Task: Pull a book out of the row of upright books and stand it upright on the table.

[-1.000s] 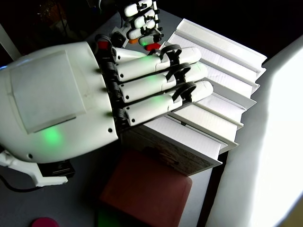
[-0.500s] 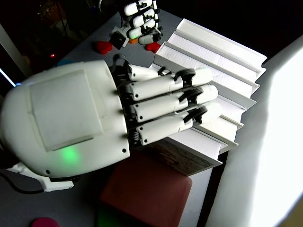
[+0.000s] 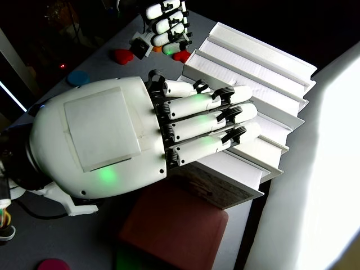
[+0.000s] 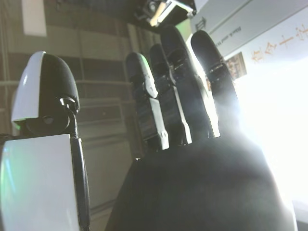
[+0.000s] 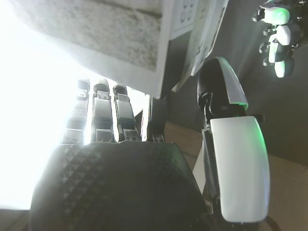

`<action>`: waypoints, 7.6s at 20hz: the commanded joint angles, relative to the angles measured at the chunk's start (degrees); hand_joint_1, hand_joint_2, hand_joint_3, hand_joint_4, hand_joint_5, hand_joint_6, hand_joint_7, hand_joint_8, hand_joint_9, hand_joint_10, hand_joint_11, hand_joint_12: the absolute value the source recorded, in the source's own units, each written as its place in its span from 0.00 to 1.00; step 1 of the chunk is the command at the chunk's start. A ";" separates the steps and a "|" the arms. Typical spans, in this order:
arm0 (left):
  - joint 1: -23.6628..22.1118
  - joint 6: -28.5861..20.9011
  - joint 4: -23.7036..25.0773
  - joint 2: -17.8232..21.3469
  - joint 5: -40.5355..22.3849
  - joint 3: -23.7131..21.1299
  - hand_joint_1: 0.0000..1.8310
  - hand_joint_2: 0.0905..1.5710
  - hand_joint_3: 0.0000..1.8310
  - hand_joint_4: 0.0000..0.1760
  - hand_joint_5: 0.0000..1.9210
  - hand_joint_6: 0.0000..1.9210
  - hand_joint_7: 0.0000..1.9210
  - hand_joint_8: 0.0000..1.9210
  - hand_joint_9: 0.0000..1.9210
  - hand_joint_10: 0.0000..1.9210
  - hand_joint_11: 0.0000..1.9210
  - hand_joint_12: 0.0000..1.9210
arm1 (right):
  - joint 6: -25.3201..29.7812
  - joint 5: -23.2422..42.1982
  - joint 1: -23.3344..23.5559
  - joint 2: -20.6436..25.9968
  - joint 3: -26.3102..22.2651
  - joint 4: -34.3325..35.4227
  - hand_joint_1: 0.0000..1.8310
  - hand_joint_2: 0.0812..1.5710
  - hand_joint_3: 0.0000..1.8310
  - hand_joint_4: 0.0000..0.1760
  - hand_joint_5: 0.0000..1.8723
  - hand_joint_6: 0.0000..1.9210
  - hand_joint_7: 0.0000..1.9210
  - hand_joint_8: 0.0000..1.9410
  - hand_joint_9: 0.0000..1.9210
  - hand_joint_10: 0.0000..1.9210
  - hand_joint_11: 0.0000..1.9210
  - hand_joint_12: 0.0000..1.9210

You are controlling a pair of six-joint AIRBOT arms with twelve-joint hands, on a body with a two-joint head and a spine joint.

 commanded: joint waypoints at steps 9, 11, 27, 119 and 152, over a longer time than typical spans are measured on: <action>-0.52 -0.63 -2.56 -0.45 -6.85 -0.45 0.53 0.63 0.00 0.00 0.40 0.01 0.34 0.00 0.35 0.13 0.08 0.70 | 1.44 4.96 -1.61 -0.94 0.03 2.74 0.42 0.75 0.00 0.03 0.33 0.00 0.00 0.00 0.00 0.00 0.00 0.00; -0.06 -0.63 -2.98 -0.58 -6.88 -0.57 0.53 0.62 0.00 0.00 0.41 0.01 0.34 0.00 0.35 0.13 0.07 0.70 | 1.48 5.04 -1.82 0.06 -2.68 1.52 0.35 0.79 0.01 0.00 0.29 0.00 0.00 0.00 0.00 0.00 0.00 0.00; 5.55 -0.63 -8.01 -0.10 -9.34 -2.62 0.52 0.63 0.00 0.00 0.39 0.03 0.32 0.00 0.22 0.39 0.03 0.79 | -4.72 16.79 -8.41 17.42 -25.37 -2.34 0.04 0.76 0.00 0.78 0.22 0.01 0.00 0.00 0.00 0.00 0.00 0.00; 7.34 -0.63 -7.72 -0.58 -9.13 -3.38 0.52 0.63 0.00 0.00 0.29 0.55 0.24 0.24 0.18 0.59 0.06 0.83 | 30.38 -0.11 17.71 6.89 -15.77 -64.61 0.66 0.51 0.00 0.86 0.08 0.01 0.02 0.00 0.04 0.01 0.00 0.45; 6.05 -0.63 -4.94 0.17 -8.52 -6.16 0.52 0.61 0.00 0.00 0.30 0.50 0.24 0.38 0.23 0.48 0.16 0.71 | 32.63 13.88 24.65 16.96 -22.34 -49.44 0.75 0.70 0.00 0.00 0.47 0.56 0.49 0.60 0.47 0.61 0.46 0.90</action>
